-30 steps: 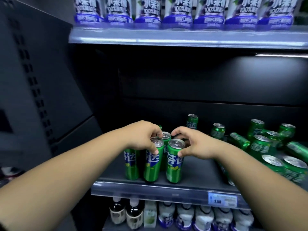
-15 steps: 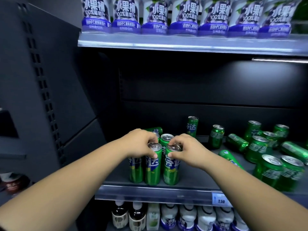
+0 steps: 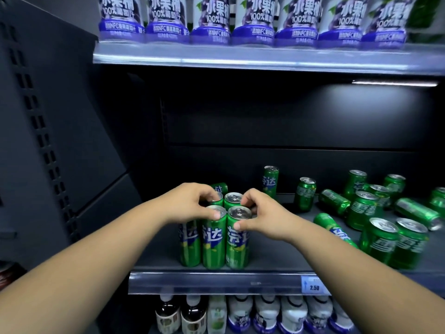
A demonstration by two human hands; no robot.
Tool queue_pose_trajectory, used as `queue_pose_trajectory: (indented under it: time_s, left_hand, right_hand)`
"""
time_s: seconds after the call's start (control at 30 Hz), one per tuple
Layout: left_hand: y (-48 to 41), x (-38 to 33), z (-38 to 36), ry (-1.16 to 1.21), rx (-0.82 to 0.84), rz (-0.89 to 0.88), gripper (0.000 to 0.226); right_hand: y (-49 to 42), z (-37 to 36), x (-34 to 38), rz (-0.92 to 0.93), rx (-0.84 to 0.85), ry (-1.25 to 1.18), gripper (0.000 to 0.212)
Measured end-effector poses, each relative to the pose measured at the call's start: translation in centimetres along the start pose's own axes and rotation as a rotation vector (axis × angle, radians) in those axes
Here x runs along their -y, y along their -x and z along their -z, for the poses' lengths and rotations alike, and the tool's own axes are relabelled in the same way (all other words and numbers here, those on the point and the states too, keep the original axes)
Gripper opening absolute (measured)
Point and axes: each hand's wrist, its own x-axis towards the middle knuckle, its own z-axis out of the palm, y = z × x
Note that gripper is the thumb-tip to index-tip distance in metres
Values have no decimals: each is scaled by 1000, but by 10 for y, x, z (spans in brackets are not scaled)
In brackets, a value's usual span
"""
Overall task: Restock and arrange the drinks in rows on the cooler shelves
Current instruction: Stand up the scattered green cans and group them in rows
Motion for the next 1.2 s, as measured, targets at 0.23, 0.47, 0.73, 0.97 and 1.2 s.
queue_pose_trajectory:
  time_s: [0.23, 0.47, 0.73, 0.97, 1.2]
  left_hand:
    - [-10, 15, 2, 23, -64, 101, 80]
    - [-19, 2, -14, -358, 190, 144, 138]
    - [-20, 0, -16, -430, 247, 153, 136]
    - [-23, 4, -18, -433, 202, 109, 142]
    - [-18, 9, -17, -382, 119, 63, 126]
  right_hand:
    - [-10, 5, 5, -19, 51, -262, 50]
    - [-22, 3, -1, -109, 298, -23, 139]
    - [-29, -5, -12, -159, 327, -55, 143]
    - [-23, -1, -15, -143, 265, -111, 123]
    - [-22, -18, -16, -141, 176, -107, 129]
